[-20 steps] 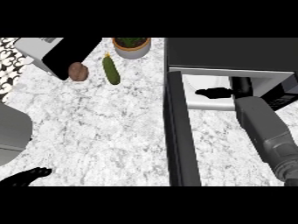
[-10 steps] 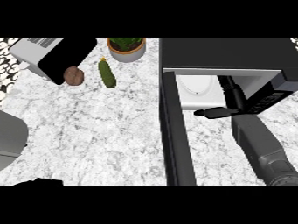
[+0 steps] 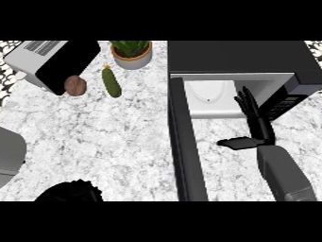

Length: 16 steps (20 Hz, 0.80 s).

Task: Pick up the milk, place it into the microwave and close the microwave

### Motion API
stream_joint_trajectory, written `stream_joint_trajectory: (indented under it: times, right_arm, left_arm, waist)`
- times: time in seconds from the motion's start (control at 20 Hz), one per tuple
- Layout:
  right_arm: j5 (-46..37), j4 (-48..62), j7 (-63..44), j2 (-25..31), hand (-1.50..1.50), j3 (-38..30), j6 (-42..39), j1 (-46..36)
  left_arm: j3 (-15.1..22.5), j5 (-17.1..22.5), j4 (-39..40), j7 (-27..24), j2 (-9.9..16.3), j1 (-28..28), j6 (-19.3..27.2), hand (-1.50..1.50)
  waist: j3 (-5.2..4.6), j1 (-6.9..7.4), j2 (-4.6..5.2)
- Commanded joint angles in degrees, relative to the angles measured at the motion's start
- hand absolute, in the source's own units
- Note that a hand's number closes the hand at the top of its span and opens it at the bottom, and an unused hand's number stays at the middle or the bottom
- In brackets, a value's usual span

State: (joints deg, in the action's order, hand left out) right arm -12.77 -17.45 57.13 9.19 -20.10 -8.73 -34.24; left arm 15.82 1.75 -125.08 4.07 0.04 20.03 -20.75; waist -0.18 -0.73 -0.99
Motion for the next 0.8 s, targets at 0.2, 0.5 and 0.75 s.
stream_joint_trajectory:
  times: [0.2, 0.5, 0.75]
  right_arm:
    - [2.5, -10.9, 1.3, 3.1, -1.5, 1.1, -5.7, 15.0]
    - [5.0, -20.9, 0.0, 5.3, -1.5, 2.8, -10.2, 24.7]
    - [8.3, -31.5, 1.3, 7.6, -1.5, 3.7, -14.2, 35.1]
  left_arm:
    - [10.6, -7.7, 5.7, 1.9, 0.0, -7.7, 8.6, 1.5]
    - [15.7, -10.3, 20.1, 0.5, 0.0, -21.3, 14.2, 1.5]
    - [19.9, -13.4, 30.5, -3.6, 0.0, -23.2, 15.4, 1.5]
  waist:
    - [0.04, -2.02, 0.21]
    - [0.05, -2.32, 0.67]
    - [0.0, -2.5, 0.58]
